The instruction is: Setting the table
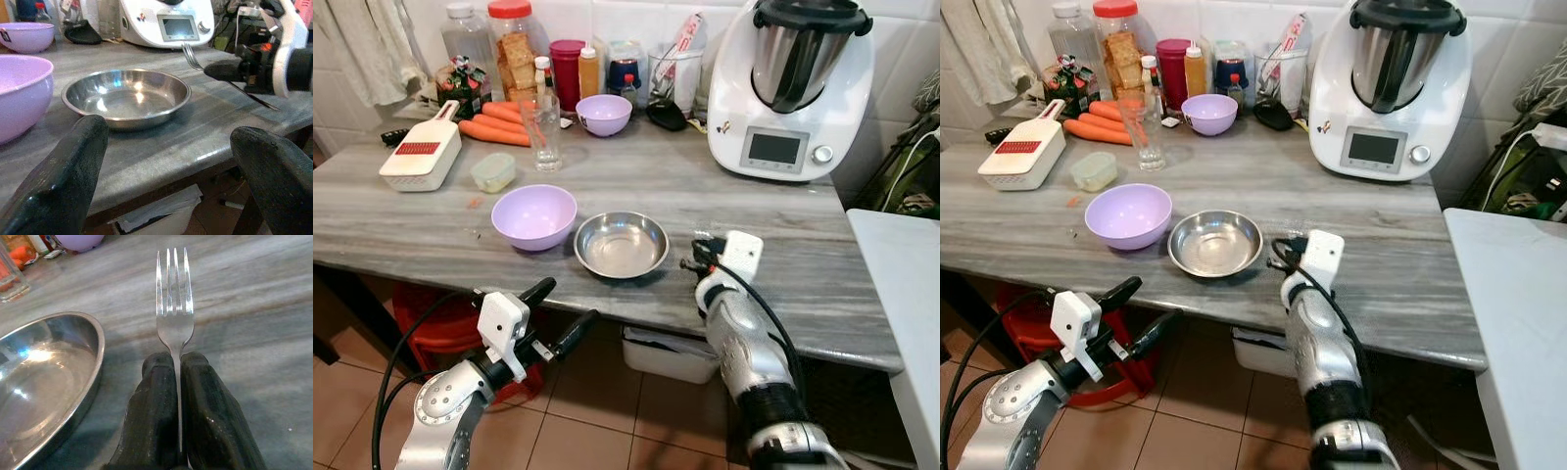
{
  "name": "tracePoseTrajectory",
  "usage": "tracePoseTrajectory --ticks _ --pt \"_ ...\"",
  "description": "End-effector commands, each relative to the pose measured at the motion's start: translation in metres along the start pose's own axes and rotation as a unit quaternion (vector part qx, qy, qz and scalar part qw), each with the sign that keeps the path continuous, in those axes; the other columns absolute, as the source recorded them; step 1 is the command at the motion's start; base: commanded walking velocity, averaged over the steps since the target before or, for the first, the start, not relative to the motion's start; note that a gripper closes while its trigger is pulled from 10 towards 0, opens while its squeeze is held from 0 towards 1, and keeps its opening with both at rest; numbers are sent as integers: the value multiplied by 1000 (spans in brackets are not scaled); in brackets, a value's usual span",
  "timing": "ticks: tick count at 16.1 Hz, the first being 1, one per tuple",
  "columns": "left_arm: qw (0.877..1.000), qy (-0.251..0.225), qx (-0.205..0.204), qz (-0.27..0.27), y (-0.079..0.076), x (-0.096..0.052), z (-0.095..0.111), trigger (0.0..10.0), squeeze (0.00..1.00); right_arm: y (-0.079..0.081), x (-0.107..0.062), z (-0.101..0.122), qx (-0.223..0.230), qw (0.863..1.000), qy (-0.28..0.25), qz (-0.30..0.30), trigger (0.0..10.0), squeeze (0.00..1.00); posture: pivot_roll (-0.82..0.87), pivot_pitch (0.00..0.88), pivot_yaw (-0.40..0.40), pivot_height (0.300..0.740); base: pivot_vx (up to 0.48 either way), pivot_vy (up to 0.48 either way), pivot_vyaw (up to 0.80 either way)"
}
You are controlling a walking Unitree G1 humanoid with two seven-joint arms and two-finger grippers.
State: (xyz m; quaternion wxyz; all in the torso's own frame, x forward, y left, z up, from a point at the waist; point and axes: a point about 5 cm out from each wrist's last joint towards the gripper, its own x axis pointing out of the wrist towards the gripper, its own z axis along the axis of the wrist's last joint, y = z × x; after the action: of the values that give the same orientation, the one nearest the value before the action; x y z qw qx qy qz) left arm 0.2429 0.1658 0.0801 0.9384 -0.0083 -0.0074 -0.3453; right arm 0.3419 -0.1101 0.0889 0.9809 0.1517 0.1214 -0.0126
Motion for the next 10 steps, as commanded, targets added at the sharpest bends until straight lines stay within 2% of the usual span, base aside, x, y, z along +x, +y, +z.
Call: tracePoseTrajectory --ticks 1,7,10 --pt "1000 7 3 -7 1 -1 -4 10000 0 1 4 2 8 1000 3 -9 10000 0 47 0 -9 740 0 0 0" --pt "1000 7 -1 -27 -1 3 -8 10000 0 6 10 -7 31 999 28 -18 10000 0 50 0 -5 740 0 0 0" --pt "999 4 -1 -34 -2 5 -8 10000 0 8 12 -7 29 999 25 -20 10000 0 51 0 -4 740 0 0 0"
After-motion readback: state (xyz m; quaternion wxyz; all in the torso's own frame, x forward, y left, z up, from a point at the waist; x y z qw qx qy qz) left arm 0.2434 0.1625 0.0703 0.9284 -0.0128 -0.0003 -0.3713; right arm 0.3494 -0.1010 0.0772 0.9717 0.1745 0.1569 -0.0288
